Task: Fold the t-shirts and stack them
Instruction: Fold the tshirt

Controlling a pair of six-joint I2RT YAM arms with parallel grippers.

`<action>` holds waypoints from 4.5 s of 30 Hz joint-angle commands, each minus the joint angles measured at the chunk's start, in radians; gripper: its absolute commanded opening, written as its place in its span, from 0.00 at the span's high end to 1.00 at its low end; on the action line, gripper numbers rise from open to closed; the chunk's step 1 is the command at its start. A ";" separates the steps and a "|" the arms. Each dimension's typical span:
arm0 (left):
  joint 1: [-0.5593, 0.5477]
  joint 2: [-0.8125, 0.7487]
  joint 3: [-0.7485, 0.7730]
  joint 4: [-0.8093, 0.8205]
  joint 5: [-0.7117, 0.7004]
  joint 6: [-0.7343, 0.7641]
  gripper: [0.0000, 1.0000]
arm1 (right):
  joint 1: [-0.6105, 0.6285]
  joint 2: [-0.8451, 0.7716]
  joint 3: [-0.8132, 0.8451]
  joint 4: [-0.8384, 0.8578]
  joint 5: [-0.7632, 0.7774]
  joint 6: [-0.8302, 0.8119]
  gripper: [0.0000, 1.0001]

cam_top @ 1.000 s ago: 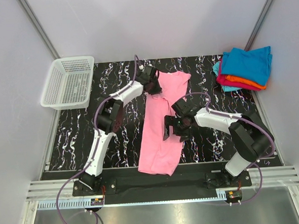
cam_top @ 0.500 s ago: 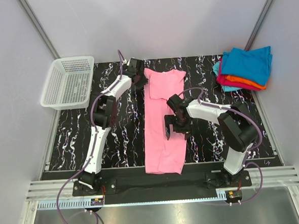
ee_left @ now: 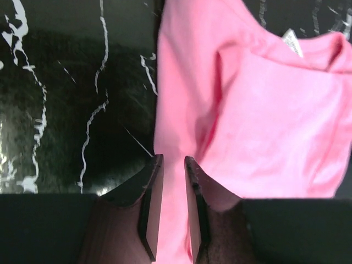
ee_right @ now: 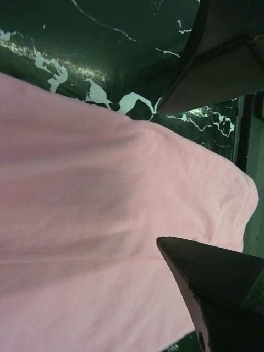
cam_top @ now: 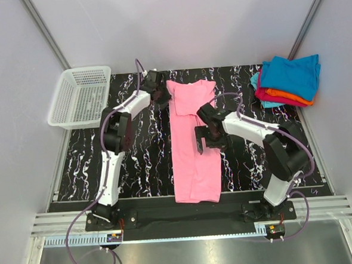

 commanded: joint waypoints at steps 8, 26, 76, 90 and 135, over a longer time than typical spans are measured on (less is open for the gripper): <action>-0.084 -0.214 -0.088 0.052 0.174 0.014 0.73 | 0.024 -0.168 -0.100 0.032 -0.083 0.030 0.00; -0.179 -0.047 0.014 -0.068 0.041 -0.013 0.74 | 0.125 -0.215 -0.281 0.331 -0.368 0.141 0.00; 0.039 -0.136 -0.099 0.641 0.187 0.077 0.52 | 0.147 -0.138 -0.072 0.224 0.160 0.027 0.00; -0.073 -0.728 -0.756 0.123 0.103 0.008 0.56 | 0.148 -0.334 -0.308 0.190 0.170 0.170 0.00; -0.657 -1.167 -1.487 0.242 -0.122 -0.523 0.58 | 0.151 -0.692 -0.775 0.390 -0.114 0.404 0.59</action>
